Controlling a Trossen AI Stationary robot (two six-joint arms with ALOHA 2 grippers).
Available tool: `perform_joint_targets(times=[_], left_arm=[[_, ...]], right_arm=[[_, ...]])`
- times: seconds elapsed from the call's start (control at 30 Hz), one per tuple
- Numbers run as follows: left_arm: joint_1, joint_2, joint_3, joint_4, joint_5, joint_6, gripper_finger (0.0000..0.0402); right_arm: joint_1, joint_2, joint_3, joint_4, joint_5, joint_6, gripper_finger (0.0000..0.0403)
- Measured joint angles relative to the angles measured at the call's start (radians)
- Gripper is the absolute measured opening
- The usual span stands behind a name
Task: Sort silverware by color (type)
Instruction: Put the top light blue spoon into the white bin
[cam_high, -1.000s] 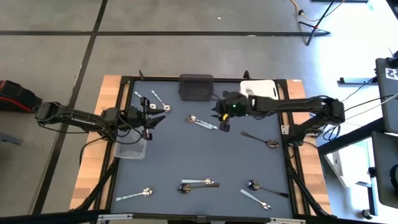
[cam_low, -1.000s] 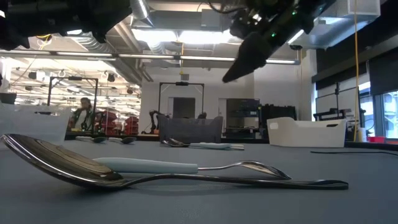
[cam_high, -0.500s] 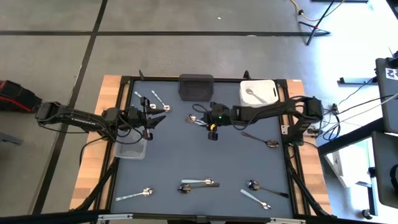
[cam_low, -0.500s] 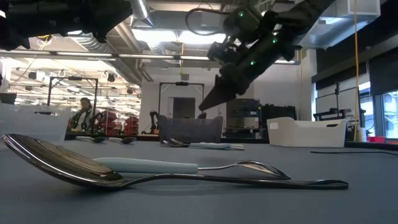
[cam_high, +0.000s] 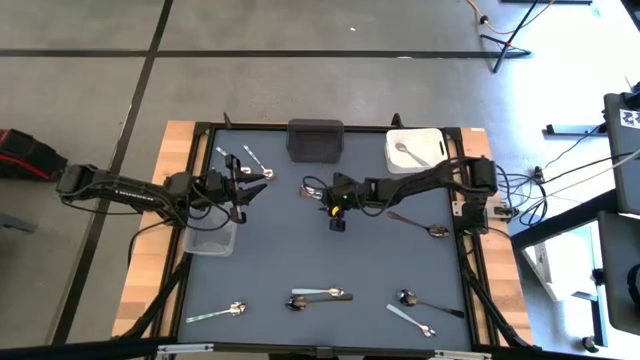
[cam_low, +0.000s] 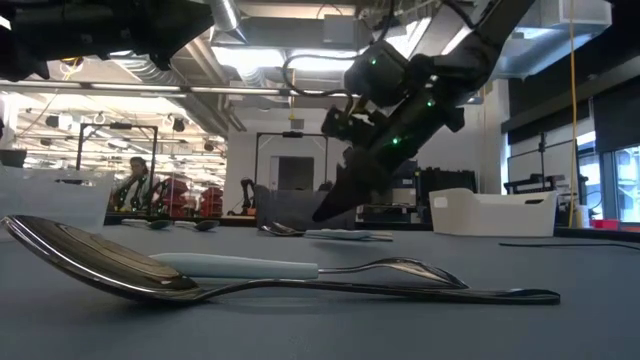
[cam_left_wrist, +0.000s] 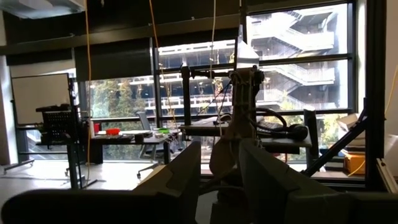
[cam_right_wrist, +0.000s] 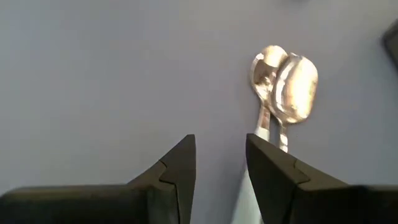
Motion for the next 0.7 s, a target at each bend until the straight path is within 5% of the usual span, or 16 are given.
perform_joint_targets(times=[0.17,0.7], left_arm=[[0.000,0.000,0.000,0.000,0.000,0.000,0.0105],[0.000,0.000,0.000,0.001,0.001,0.000,0.0105]], right_arm=[[-0.003,0.005,0.000,0.000,0.088,-0.002,0.0131],[-0.025,0.079,0.005,0.029,0.057,-0.001,0.0127]])
